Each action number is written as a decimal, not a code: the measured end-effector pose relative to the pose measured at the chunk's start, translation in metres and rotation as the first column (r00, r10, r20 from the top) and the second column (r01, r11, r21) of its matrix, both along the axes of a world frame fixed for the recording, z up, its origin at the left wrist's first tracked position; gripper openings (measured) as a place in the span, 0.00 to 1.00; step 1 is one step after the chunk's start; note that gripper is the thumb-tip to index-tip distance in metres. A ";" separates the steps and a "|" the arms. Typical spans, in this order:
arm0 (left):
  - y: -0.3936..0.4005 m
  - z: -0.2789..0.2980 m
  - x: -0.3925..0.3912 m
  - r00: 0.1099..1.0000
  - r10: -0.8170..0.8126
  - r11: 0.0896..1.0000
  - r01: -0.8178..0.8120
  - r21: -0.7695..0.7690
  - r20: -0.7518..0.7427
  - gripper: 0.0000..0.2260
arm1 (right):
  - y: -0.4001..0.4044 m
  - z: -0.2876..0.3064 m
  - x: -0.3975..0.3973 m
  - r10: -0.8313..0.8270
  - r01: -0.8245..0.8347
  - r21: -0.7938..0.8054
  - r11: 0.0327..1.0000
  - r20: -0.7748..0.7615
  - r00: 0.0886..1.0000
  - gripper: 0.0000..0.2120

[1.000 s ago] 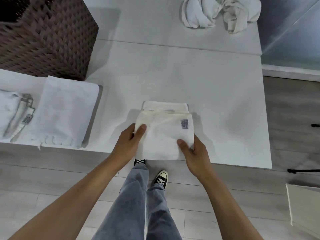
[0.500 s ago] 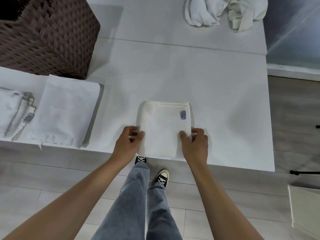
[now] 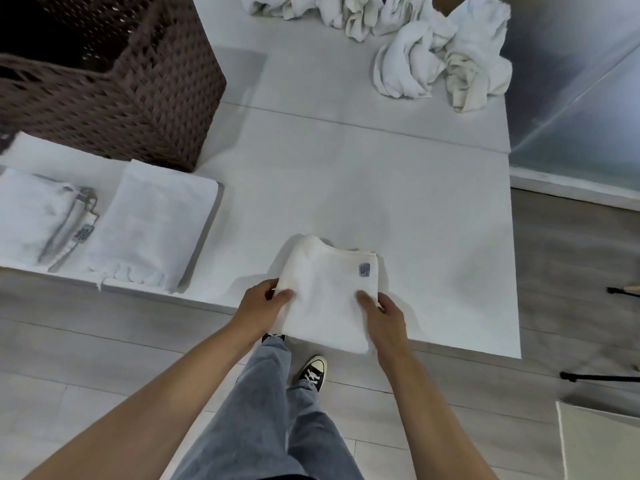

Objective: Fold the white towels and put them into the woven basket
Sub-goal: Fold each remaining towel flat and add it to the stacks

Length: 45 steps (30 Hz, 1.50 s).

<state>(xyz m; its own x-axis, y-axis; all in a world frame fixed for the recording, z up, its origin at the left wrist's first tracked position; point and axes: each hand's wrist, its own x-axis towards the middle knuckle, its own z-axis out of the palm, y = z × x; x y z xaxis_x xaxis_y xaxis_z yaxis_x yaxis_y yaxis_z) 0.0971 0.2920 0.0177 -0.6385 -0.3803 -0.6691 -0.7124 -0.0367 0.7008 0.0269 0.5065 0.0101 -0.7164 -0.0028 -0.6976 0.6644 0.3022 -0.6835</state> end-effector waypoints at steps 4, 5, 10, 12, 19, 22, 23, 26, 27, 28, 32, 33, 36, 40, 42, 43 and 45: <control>-0.007 0.023 0.013 0.998 0.042 0.998 -0.045 -0.047 -0.053 0.13 | -0.012 0.024 0.005 0.052 -0.055 -0.053 0.997 -0.067 0.996 0.04; -0.011 0.029 0.017 0.996 0.060 0.996 -0.064 -0.055 -0.061 0.13 | -0.017 0.029 0.005 0.071 -0.076 -0.061 0.995 -0.080 0.994 0.05; -0.039 0.048 0.043 0.976 0.192 0.978 -0.199 -0.064 -0.101 0.11 | -0.055 0.054 0.004 0.205 -0.213 -0.054 0.975 -0.133 0.970 0.04; -0.049 0.054 0.050 0.966 0.240 0.968 -0.245 -0.048 -0.100 0.08 | -0.070 0.062 0.001 0.246 -0.255 -0.042 0.966 -0.160 0.956 0.03; -0.129 0.086 0.098 0.881 0.456 0.890 -0.453 0.053 -0.127 0.13 | -0.174 0.087 0.015 0.410 -0.422 -0.002 0.906 -0.234 0.881 0.06; -0.170 0.096 0.126 0.859 0.494 0.869 -0.493 0.043 -0.132 0.13 | -0.226 0.091 0.035 0.469 -0.481 0.003 0.877 -0.222 0.855 0.04; -0.184 0.099 0.136 0.854 0.502 0.864 -0.503 0.028 -0.136 0.10 | -0.243 0.093 0.044 0.482 -0.495 -0.002 0.869 -0.219 0.848 0.04; -0.225 0.101 0.166 0.849 0.513 0.855 -0.518 -0.013 -0.128 0.05 | -0.291 0.096 0.070 0.500 -0.518 -0.032 0.855 -0.215 0.839 0.04; -0.238 0.101 0.176 0.850 0.513 0.855 -0.518 -0.022 -0.118 0.08 | -0.306 0.096 0.078 0.507 -0.525 -0.035 0.850 -0.212 0.835 0.04; -0.251 0.101 0.186 0.853 0.513 0.855 -0.518 -0.031 -0.101 0.10 | -0.321 0.095 0.086 0.514 -0.533 -0.041 0.845 -0.207 0.832 0.05; -0.296 0.098 0.217 0.830 0.550 0.831 -0.555 -0.038 -0.093 0.09 | -0.374 0.096 0.113 0.563 -0.587 -0.097 0.804 -0.194 0.803 0.09; -0.305 0.098 0.222 0.821 0.563 0.822 -0.568 -0.038 -0.093 0.07 | -0.386 0.096 0.118 0.575 -0.599 -0.104 0.794 -0.194 0.795 0.09; -0.331 0.098 0.231 0.784 0.614 0.786 -0.618 -0.022 -0.093 0.05 | -0.419 0.097 0.125 0.605 -0.631 -0.107 0.768 -0.200 0.771 0.11; -0.370 0.100 0.226 0.745 0.661 0.746 -0.665 -0.023 -0.085 0.06 | -0.464 0.093 0.117 0.624 -0.652 -0.121 0.748 -0.203 0.754 0.11; -0.394 0.100 0.220 0.747 0.660 0.744 -0.665 -0.065 -0.079 0.04 | -0.490 0.090 0.108 0.643 -0.673 -0.129 0.728 -0.212 0.736 0.09; -0.407 0.099 0.217 0.747 0.660 0.742 -0.665 -0.085 -0.079 0.04 | -0.504 0.088 0.103 0.652 -0.682 -0.126 0.720 -0.214 0.728 0.09; -0.433 0.100 0.212 0.756 0.647 0.745 -0.654 -0.128 -0.095 0.04 | -0.534 0.083 0.094 0.664 -0.694 -0.128 0.709 -0.212 0.717 0.08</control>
<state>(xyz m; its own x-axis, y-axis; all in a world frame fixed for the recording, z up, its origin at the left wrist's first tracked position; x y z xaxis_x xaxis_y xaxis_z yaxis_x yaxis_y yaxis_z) 0.3092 -0.1414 0.1174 -0.2262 -0.8033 -0.5510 -0.5229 -0.3771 0.7644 0.1207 -0.0273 0.0929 -0.5577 -0.6441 -0.5236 0.2223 0.4919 -0.8418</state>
